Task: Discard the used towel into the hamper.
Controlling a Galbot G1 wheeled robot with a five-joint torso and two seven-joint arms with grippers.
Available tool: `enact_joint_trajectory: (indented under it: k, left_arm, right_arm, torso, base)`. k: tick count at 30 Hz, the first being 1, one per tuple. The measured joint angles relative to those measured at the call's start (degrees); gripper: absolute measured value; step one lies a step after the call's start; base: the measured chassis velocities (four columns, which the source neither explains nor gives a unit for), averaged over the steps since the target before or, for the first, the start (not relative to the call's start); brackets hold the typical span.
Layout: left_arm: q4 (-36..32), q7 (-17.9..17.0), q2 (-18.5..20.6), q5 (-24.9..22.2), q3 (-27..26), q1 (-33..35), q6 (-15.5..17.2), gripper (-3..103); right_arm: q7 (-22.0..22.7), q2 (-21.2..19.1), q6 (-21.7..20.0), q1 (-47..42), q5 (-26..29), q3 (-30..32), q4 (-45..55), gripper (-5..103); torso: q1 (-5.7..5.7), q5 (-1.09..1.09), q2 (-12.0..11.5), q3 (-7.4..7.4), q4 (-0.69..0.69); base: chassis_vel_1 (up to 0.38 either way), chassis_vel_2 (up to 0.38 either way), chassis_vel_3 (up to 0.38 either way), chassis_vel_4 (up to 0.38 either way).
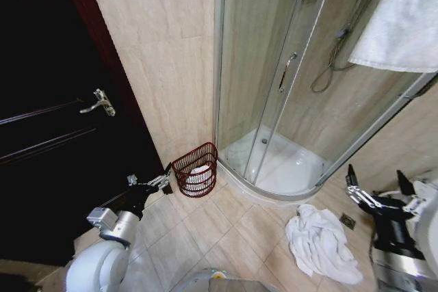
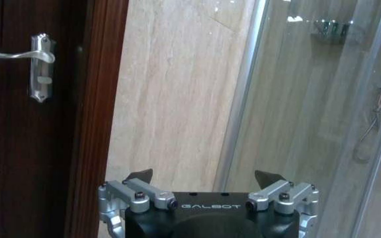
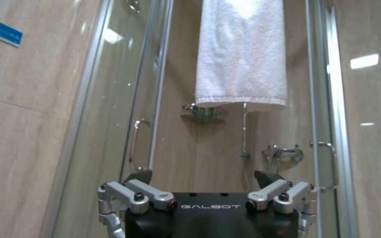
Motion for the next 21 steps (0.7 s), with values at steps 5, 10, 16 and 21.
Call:
enact_joint_trajectory:
  k: [5, 10, 16, 21]
  left_arm:
    - [0.0, 0.0, 0.0, 0.0, 0.0, 0.0, 0.0, 100]
    - [0.0, 0.0, 0.0, 0.0, 0.0, 0.0, 0.0, 100]
    - [0.0, 0.0, 0.0, 0.0, 0.0, 0.0, 0.0, 100]
    - [0.0, 0.0, 0.0, 0.0, 0.0, 0.0, 0.0, 100]
  right_arm:
    - [-0.2, -0.1, 0.0, 0.4, -0.9, -1.0, -0.2, 100]
    - [-0.2, -0.2, 0.2, 0.5, -1.5, -1.6, -0.8, 100]
    - [-0.4, 0.0, 0.6, 0.7, -1.7, -2.2, -1.2, 100]
    - [-0.7, 0.4, 0.8, 0.9, -2.3, -3.0, -1.2, 100]
  torso:
    - [0.00, -0.01, 0.0, 0.00, 0.00]
    - [0.01, -0.01, 0.0, 0.01, 0.00]
    - [0.00, -0.01, 0.0, 0.01, 0.00]
    - [-0.02, 0.03, 0.0, 0.00, 0.01]
  base:
    - [-0.038, -0.040, 0.038, 0.032]
    - [-0.131, -0.127, 0.129, 0.125]
    - [-0.209, -0.204, 0.200, 0.205]
    - [-0.254, -0.249, 0.243, 0.261]
